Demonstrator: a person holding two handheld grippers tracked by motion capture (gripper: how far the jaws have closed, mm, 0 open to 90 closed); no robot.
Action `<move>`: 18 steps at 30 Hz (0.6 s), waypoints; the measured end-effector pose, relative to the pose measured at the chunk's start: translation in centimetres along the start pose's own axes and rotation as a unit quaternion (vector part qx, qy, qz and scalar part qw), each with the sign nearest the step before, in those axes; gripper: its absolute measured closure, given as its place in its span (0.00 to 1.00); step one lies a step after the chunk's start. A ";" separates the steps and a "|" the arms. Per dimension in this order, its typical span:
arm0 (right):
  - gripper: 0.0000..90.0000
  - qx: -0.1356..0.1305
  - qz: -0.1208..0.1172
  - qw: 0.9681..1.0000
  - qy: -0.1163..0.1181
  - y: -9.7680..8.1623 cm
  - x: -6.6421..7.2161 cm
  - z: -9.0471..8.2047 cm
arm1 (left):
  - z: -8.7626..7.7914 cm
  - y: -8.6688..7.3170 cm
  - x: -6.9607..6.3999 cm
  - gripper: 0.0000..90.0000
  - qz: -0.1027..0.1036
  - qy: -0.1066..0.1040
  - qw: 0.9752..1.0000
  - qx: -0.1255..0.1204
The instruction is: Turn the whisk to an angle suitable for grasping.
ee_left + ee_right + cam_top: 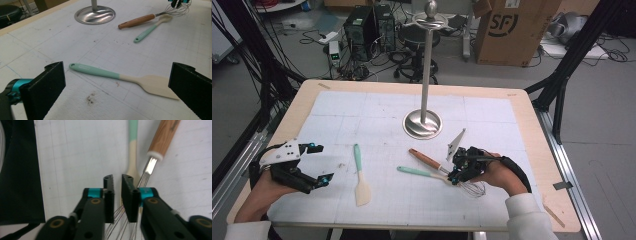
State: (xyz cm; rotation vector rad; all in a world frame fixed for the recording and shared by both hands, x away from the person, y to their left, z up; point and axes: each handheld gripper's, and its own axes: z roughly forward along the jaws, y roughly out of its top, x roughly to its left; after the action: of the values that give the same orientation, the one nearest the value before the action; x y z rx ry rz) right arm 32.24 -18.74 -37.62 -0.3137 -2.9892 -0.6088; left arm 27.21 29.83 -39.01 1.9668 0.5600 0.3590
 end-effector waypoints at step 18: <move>0.00 -0.142 0.029 0.986 -0.076 2.0 -0.1 -4.4 | -0.1 0.0 0.0 0.02 0.000 0.000 1.000 -0.002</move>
State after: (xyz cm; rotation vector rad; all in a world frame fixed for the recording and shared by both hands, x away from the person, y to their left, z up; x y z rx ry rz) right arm 32.94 -18.72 -32.82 -0.4820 -3.0178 -1.0540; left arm 27.20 29.88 -38.98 1.9641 0.5583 0.3598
